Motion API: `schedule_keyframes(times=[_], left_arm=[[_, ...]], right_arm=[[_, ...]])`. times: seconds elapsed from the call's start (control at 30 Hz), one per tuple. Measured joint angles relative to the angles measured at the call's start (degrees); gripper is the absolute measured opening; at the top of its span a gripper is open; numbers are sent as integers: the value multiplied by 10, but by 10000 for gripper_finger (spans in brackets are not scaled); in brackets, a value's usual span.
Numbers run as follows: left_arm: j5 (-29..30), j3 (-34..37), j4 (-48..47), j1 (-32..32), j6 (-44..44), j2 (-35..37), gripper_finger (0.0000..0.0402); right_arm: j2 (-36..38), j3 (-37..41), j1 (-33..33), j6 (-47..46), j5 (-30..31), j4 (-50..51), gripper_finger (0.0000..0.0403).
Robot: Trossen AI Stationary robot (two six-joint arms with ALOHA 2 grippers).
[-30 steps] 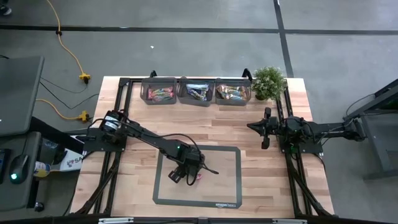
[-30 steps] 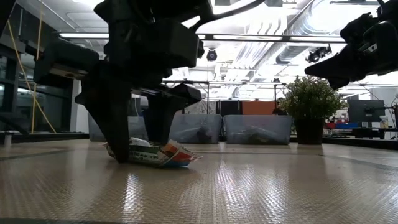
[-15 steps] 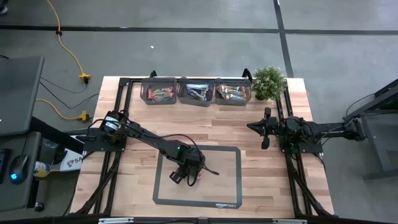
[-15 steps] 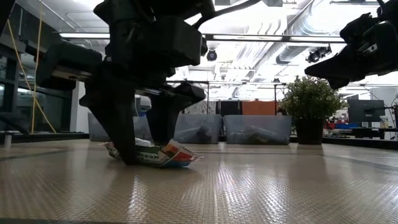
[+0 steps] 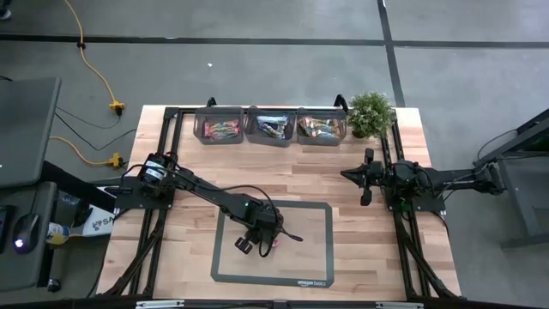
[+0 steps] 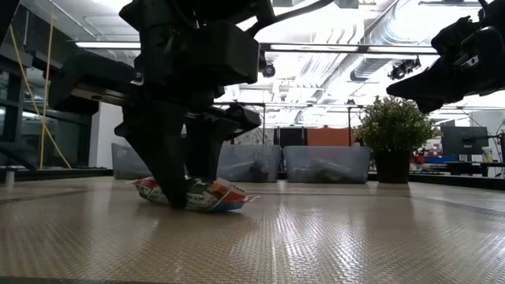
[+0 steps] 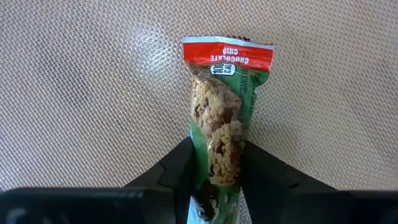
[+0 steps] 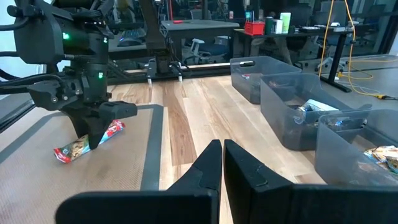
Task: Pick and place Granola Bars by type
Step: Put the red granola bar into the left black bin
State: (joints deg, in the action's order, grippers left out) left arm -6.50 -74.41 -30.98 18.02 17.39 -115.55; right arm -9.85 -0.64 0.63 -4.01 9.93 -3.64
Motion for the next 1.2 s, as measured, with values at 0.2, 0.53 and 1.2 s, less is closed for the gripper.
schedule_keyframes(times=[0.2, 0.53, 1.2], left_arm=[[0, 0, 0, 0, -17, 0, 105], [11, 2, 2, 0, -109, 15, 88], [118, 4, 43, 0, -267, 221, 78]], right_arm=[[0, 0, 0, 0, 0, 0, 0], [0, 0, 0, 0, 0, 0, 0], [0, 0, 0, 0, 0, 0, 0]])
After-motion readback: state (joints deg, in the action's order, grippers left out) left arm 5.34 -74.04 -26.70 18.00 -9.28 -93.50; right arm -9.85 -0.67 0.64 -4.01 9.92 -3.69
